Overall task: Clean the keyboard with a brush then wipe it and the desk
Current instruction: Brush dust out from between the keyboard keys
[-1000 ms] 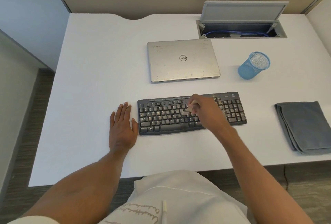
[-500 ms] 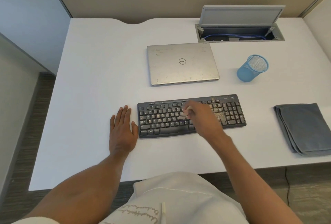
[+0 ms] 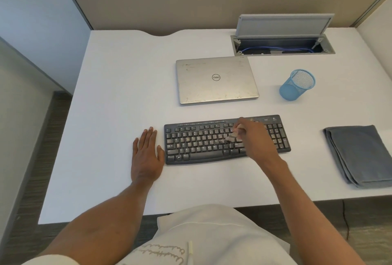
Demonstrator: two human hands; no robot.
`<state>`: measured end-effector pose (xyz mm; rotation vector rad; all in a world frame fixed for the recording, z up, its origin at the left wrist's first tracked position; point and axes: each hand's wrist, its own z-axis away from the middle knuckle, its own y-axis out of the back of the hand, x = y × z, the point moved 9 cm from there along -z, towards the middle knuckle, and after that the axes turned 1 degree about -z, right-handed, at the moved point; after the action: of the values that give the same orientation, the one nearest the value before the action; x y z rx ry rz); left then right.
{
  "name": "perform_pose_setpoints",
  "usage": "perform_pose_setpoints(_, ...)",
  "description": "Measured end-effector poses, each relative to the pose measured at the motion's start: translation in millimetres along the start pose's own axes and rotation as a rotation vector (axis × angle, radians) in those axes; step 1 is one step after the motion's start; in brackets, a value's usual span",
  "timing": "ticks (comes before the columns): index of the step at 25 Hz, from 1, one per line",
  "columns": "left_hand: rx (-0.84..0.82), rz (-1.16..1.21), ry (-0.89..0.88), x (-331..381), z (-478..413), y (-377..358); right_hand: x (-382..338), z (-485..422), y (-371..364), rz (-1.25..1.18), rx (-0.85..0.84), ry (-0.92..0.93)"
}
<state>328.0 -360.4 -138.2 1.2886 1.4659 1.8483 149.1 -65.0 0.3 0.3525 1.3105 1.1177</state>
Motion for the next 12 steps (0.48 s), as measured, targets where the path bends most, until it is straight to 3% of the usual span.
perform_pose_setpoints(4,0.018,0.018,-0.029,1.8,0.3,2.7,-11.8,5.7,-37.3,0.038,-0.101,0.095)
perform_pose_setpoints(9,0.055,0.161,-0.006,-5.2,-2.5,6.1,28.5,2.4,0.8,0.105,-0.032,-0.04)
perform_pose_setpoints(12,0.095,0.235,0.092,-0.1,-3.7,6.8,41.5,-0.9,14.9,0.171,0.031,-0.023)
